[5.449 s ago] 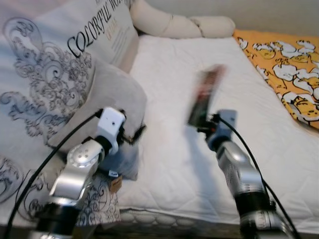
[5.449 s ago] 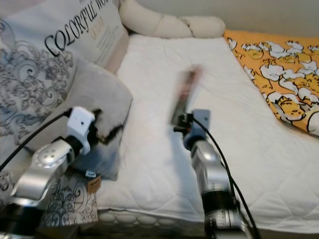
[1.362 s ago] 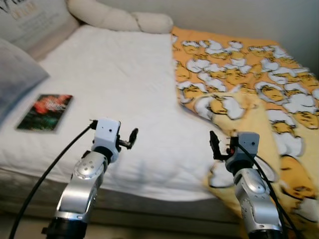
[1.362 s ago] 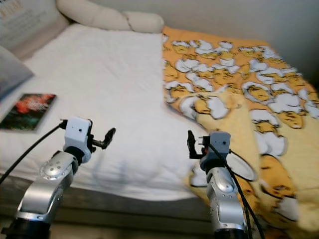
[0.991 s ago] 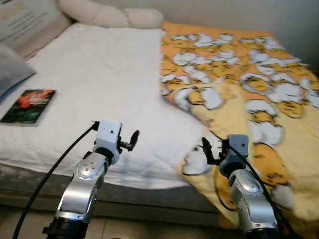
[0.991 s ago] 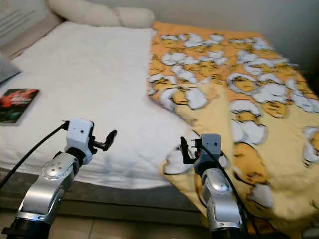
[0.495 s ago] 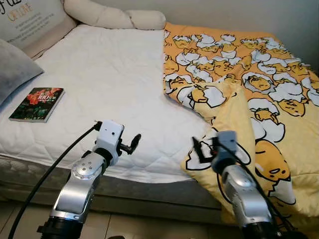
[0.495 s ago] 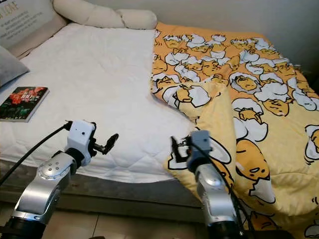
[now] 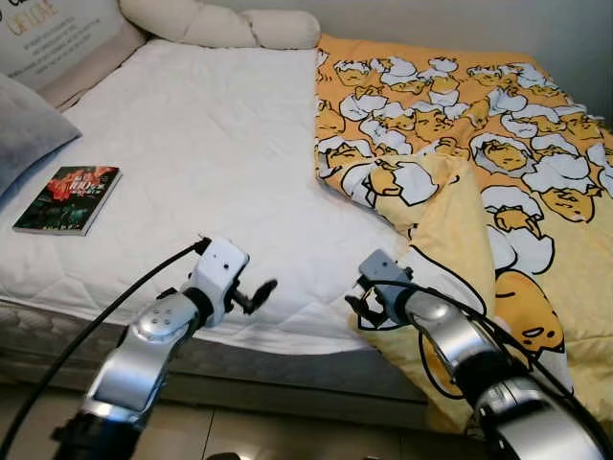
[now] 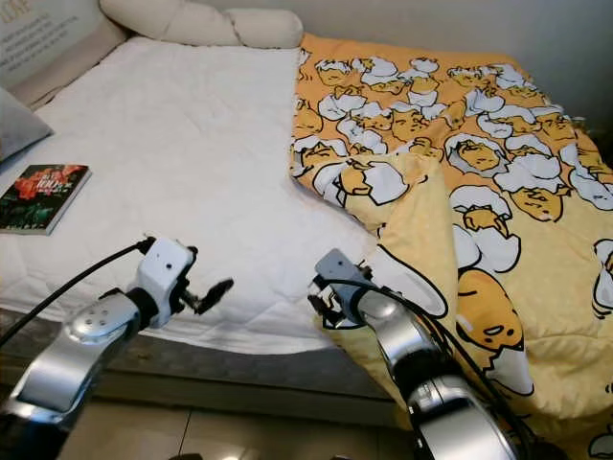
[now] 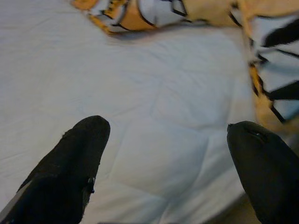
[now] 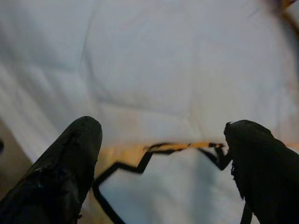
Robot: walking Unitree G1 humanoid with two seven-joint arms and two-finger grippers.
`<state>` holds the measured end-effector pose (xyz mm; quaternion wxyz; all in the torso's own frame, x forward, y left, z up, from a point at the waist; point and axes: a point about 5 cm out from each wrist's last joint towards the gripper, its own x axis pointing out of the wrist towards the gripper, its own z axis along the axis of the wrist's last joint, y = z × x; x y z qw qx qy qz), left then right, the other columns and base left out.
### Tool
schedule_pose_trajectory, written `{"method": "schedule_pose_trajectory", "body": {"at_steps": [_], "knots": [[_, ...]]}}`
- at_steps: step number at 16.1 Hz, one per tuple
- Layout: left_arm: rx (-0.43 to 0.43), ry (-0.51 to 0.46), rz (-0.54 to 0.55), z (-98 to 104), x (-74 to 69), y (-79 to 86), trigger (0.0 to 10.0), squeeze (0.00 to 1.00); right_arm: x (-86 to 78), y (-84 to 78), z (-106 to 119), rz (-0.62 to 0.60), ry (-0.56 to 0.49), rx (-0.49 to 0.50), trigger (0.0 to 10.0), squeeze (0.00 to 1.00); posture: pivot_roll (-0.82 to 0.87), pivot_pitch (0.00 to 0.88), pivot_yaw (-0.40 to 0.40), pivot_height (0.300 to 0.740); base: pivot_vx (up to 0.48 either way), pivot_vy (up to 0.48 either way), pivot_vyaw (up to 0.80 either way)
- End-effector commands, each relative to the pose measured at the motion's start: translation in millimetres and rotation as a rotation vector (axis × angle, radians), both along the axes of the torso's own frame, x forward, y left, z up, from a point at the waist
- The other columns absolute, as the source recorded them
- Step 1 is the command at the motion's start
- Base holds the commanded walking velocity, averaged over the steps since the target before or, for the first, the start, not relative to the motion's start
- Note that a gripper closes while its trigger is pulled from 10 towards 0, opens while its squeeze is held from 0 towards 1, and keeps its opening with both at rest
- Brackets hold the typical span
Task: Clean up the room
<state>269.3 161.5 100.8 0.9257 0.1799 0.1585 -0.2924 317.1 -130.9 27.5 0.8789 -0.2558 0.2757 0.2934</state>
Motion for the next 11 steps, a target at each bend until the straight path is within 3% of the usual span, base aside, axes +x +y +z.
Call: {"method": "schedule_pose_trajectory", "body": {"at_steps": [1,3,5,7,8,10,11], "knots": [[0.033,0.007,-0.048,3.2,-4.5,-2.6,10.0,0.31,2.0,-6.0,-2.3,0.033,0.031,-0.068,10.0,0.00,0.13,0.000,-0.020,0.740,0.000,0.000,0.00],[0.039,0.015,-0.059,7.3,-8.7,0.1,10.0,0.31,3.5,-6.2,-4.5,0.076,0.064,-0.131,10.0,0.00,0.15,0.000,-0.016,0.740,0.000,0.000,0.00],[0.049,0.037,-0.080,9.9,-16.5,2.9,10.0,0.31,-0.7,-7.2,-10.3,0.187,0.087,-0.254,10.0,0.00,0.17,0.000,-0.012,0.740,0.000,0.000,0.00],[0.057,0.047,-0.081,10.8,-20.8,4.8,10.0,0.31,-0.7,-9.3,-11.8,0.207,0.055,-0.319,10.0,0.00,0.18,0.000,-0.011,0.740,0.000,0.000,0.00],[0.069,0.062,-0.081,12.5,-29.4,6.5,10.0,0.32,-1.8,-13.8,-15.3,0.224,-0.002,-0.421,10.0,0.00,0.20,0.000,-0.013,0.740,0.000,0.000,0.00],[0.074,0.072,-0.081,13.4,-33.7,7.2,10.0,0.31,-3.4,-16.0,-17.7,0.239,-0.024,-0.474,10.0,0.00,0.22,0.000,-0.014,0.740,0.000,0.000,0.00],[0.075,0.080,-0.087,14.0,-36.6,7.1,10.0,0.32,-4.6,-16.1,-19.2,0.246,-0.026,-0.484,9.4,0.00,0.23,0.000,-0.014,0.740,0.000,0.000,0.00]]}}
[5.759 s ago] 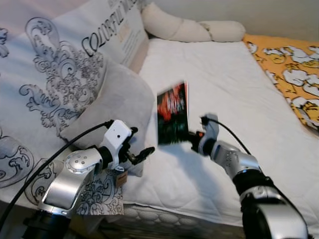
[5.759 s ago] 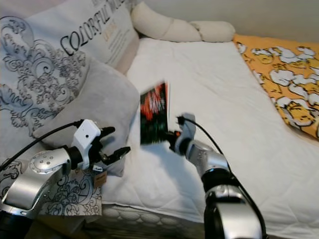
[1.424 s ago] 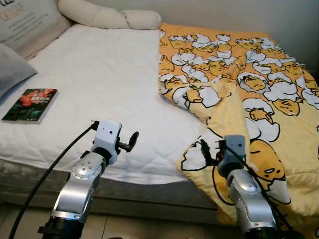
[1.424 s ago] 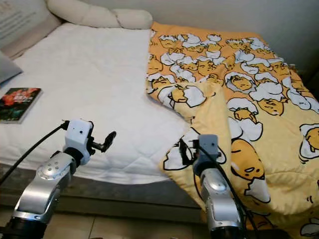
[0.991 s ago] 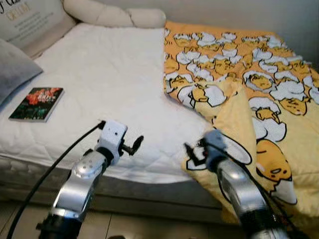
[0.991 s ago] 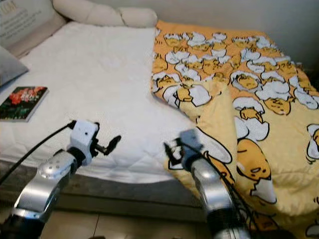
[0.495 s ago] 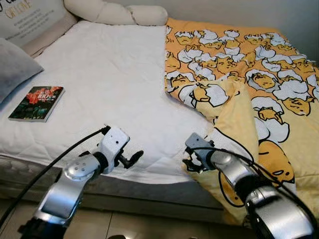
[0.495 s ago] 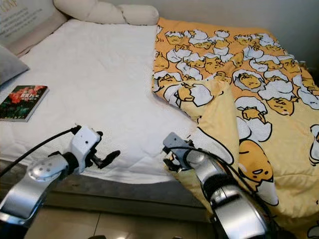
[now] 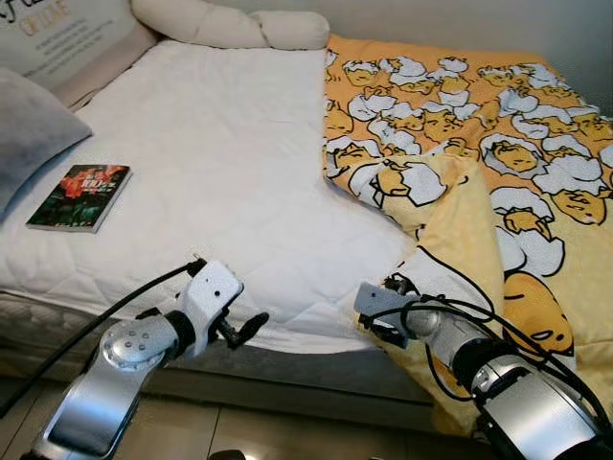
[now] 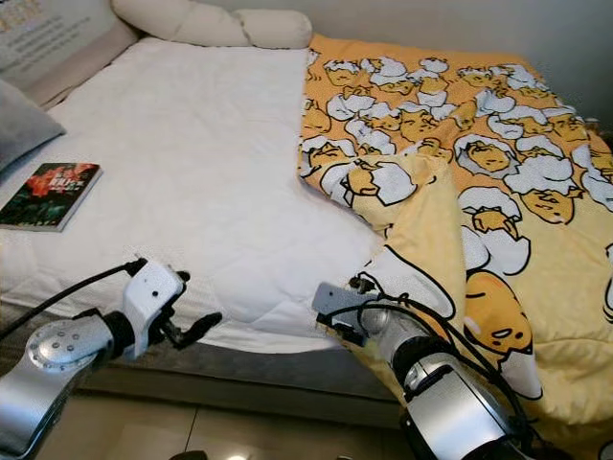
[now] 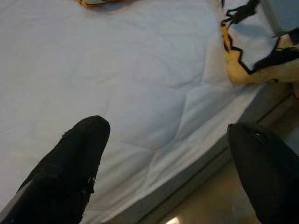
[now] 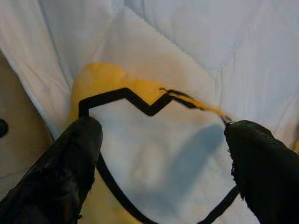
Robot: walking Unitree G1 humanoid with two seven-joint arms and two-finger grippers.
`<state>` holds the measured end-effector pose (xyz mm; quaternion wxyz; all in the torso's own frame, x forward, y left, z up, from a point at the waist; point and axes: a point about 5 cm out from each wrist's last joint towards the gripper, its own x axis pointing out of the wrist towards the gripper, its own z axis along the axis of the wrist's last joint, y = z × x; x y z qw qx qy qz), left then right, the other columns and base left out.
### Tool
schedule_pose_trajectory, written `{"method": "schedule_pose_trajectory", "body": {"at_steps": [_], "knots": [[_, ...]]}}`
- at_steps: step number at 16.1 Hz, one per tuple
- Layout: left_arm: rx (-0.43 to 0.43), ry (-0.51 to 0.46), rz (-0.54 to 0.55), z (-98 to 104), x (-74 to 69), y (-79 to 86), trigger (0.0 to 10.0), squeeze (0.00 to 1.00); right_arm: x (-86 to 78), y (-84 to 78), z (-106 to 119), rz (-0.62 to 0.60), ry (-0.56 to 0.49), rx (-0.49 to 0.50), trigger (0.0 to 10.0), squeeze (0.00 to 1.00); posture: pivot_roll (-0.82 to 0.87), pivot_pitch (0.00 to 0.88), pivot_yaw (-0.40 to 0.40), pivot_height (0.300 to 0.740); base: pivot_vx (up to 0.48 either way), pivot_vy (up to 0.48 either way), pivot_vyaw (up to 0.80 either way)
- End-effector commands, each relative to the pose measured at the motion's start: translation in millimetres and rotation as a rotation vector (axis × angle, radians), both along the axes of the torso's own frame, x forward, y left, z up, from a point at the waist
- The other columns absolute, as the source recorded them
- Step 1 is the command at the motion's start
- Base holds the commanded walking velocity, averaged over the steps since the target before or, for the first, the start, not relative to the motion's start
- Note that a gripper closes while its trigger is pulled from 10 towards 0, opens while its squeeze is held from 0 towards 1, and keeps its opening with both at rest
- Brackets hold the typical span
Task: Clean up the room
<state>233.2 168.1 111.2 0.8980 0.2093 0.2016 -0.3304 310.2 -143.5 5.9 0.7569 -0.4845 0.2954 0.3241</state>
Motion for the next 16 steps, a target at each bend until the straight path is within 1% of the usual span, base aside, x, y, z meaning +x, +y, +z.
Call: {"method": "schedule_pose_trajectory", "body": {"at_steps": [1,2,3,5,8,9,10,12,13,16], "knots": [[0.003,0.015,-0.027,4.3,-5.8,-0.5,10.0,0.32,0.8,-2.9,0.4,0.007,-0.010,-0.026,5.4,0.00,0.24,0.000,-0.013,0.740,0.000,0.000,0.00],[0.004,0.020,-0.033,5.0,-7.2,-0.7,10.0,0.32,0.7,-2.8,0.2,0.011,-0.013,-0.031,5.4,0.00,0.24,0.000,-0.013,0.740,0.000,0.000,0.00],[0.010,0.027,-0.038,7.3,-11.2,0.0,10.0,0.31,1.4,-2.6,0.6,0.006,-0.027,-0.036,3.6,0.00,0.27,0.009,-0.012,0.740,0.000,0.000,0.00],[0.022,0.041,-0.034,11.9,-19.3,3.1,10.0,0.31,3.4,-4.4,2.1,-0.010,-0.055,-0.047,2.8,0.00,0.29,0.033,-0.013,0.740,0.000,0.000,0.00],[0.029,0.060,-0.026,13.8,-27.8,5.3,10.0,0.31,2.7,-6.8,1.4,-0.001,-0.054,-0.067,3.1,0.00,0.30,0.051,-0.018,0.740,0.000,0.000,0.00],[0.028,0.067,-0.024,13.7,-30.3,4.8,10.0,0.31,2.4,-8.3,1.1,-0.007,-0.052,-0.066,3.0,0.00,0.31,0.060,-0.019,0.740,0.000,0.000,0.00],[0.028,0.073,-0.024,13.8,-32.4,4.1,10.0,0.32,1.2,-10.5,-0.1,-0.012,-0.047,-0.070,2.7,0.00,0.31,0.064,-0.019,0.740,0.000,0.000,0.00],[0.030,0.083,-0.028,14.5,-36.2,3.1,10.0,0.32,-0.8,-15.2,-2.0,-0.015,-0.041,-0.086,0.8,0.00,0.31,0.076,-0.015,0.740,0.000,0.000,0.00],[0.033,0.090,-0.029,14.7,-38.4,3.1,10.0,0.31,-1.6,-17.2,-2.7,-0.026,-0.036,-0.084,0.0,0.00,0.31,0.082,-0.014,0.740,0.000,0.000,0.00],[0.035,0.103,-0.027,14.9,-44.2,2.3,10.0,0.31,-4.2,-20.6,-5.1,-0.031,-0.021,-0.088,0.0,0.00,0.32,0.097,-0.017,0.740,0.000,0.000,0.00]]}}
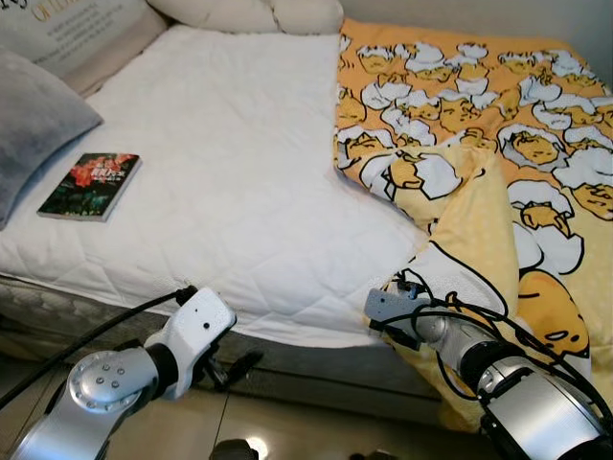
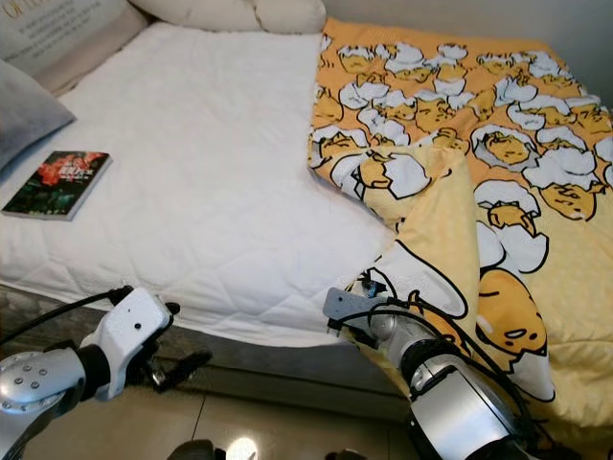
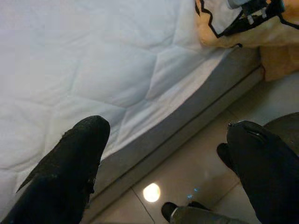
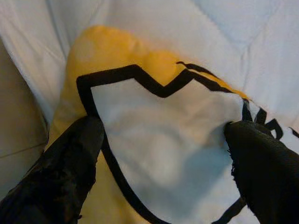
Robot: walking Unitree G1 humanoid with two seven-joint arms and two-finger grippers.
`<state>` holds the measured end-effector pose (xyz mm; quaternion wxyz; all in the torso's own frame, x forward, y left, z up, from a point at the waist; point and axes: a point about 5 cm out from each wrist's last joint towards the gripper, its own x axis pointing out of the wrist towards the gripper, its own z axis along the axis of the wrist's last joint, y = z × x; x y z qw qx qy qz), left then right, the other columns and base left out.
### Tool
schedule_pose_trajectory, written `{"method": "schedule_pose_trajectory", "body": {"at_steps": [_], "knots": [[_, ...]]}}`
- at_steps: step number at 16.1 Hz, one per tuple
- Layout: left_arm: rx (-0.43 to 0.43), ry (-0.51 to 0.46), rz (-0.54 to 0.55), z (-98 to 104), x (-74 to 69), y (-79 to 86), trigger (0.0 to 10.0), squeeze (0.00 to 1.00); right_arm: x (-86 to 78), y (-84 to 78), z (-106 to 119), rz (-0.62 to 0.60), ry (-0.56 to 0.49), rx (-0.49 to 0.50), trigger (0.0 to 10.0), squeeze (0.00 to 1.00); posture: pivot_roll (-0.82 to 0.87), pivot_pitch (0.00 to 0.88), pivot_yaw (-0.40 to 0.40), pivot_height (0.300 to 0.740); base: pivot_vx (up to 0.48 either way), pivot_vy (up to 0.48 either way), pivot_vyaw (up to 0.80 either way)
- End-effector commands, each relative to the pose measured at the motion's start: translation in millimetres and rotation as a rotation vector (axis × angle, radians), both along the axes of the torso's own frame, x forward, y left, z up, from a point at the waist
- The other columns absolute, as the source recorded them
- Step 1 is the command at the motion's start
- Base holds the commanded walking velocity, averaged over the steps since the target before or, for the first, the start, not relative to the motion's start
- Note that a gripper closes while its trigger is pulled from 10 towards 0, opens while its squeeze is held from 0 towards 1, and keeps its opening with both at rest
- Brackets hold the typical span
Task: Clean up the room
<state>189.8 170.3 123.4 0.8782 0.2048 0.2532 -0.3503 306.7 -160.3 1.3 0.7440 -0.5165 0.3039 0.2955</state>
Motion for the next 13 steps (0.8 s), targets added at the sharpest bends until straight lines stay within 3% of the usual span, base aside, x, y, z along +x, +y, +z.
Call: {"method": "schedule_pose_trajectory", "body": {"at_steps": [1,13], "knots": [[0.009,-0.004,0.000,2.5,-2.7,0.0,10.0,0.31,-1.7,-5.1,-1.3,-0.011,0.013,-0.004,0.0,0.00,0.32,0.100,-0.019,0.740,0.000,0.000,0.00],[0.000,-0.010,0.007,3.0,4.8,-3.3,10.0,0.31,-1.7,-7.8,-0.6,-0.034,0.038,0.028,0.0,0.00,0.30,0.058,-0.028,0.740,0.000,0.000,0.00]]}}
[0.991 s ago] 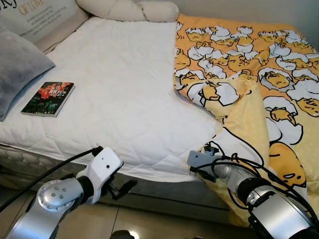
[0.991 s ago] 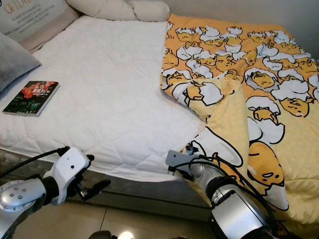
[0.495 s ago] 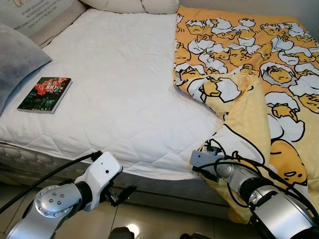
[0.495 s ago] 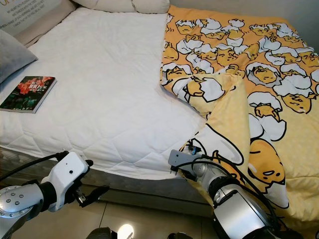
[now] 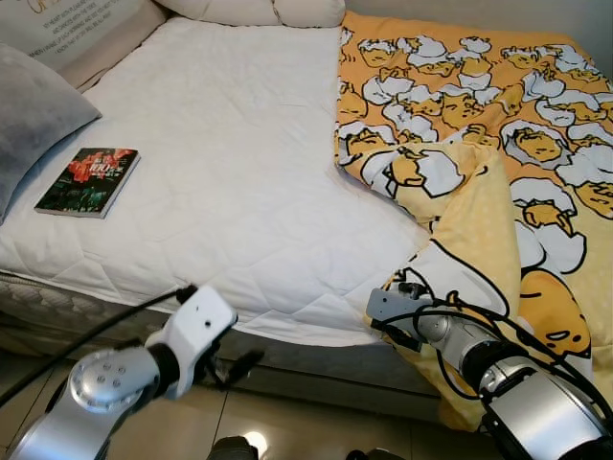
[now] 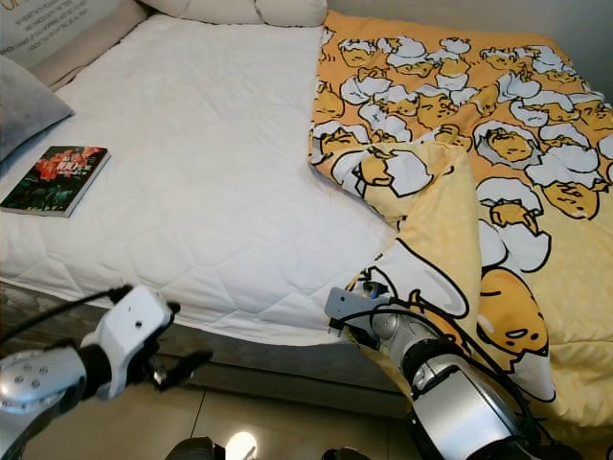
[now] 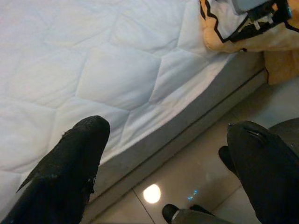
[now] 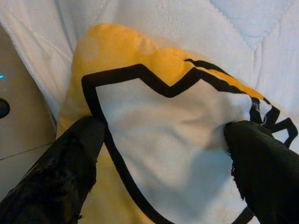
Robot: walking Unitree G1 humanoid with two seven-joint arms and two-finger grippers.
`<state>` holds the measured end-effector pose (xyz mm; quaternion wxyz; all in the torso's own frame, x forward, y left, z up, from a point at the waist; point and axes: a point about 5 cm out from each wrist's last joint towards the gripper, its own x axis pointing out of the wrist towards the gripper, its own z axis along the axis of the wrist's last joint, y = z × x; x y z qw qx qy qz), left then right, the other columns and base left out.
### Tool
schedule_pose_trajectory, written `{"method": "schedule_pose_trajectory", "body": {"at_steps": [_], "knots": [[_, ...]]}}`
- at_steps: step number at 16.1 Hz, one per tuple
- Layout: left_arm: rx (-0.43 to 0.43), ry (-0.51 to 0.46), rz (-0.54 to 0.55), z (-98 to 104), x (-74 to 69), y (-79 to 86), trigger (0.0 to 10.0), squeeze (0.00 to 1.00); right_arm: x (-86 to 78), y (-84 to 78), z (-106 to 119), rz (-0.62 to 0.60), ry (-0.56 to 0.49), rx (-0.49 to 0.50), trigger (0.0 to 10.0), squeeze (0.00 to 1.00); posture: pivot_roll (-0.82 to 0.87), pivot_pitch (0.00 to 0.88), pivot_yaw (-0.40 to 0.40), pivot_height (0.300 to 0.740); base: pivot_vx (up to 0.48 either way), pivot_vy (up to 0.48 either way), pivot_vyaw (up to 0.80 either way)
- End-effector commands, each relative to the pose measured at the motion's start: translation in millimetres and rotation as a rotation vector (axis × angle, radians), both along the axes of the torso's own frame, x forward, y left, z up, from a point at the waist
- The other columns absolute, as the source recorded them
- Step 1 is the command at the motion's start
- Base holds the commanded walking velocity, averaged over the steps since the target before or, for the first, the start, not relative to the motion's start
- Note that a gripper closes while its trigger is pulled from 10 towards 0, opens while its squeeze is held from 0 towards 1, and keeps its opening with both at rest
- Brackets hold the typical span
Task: Clean up the room
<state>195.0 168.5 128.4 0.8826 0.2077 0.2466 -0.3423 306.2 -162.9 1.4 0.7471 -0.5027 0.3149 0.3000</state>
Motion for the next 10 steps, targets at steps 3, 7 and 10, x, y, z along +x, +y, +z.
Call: {"method": "schedule_pose_trajectory", "body": {"at_steps": [3,7,10], "knots": [[-0.010,0.001,-0.011,-3.3,2.9,-3.6,10.0,0.31,-2.0,-6.7,-1.1,-0.038,0.024,0.030,0.0,0.00,0.28,0.034,-0.028,0.740,0.000,0.000,0.00],[-0.020,-0.021,-0.006,-5.7,12.0,-7.4,10.0,0.24,-2.6,-2.2,-1.5,-0.142,0.037,0.176,0.0,0.00,0.26,0.000,-0.036,0.740,0.000,0.000,0.00],[-0.032,-0.032,-0.010,-9.4,21.1,-12.1,10.0,0.20,0.0,5.8,1.8,-0.200,0.029,0.324,0.0,0.00,0.23,0.000,-0.037,0.740,0.000,0.000,0.00]]}}
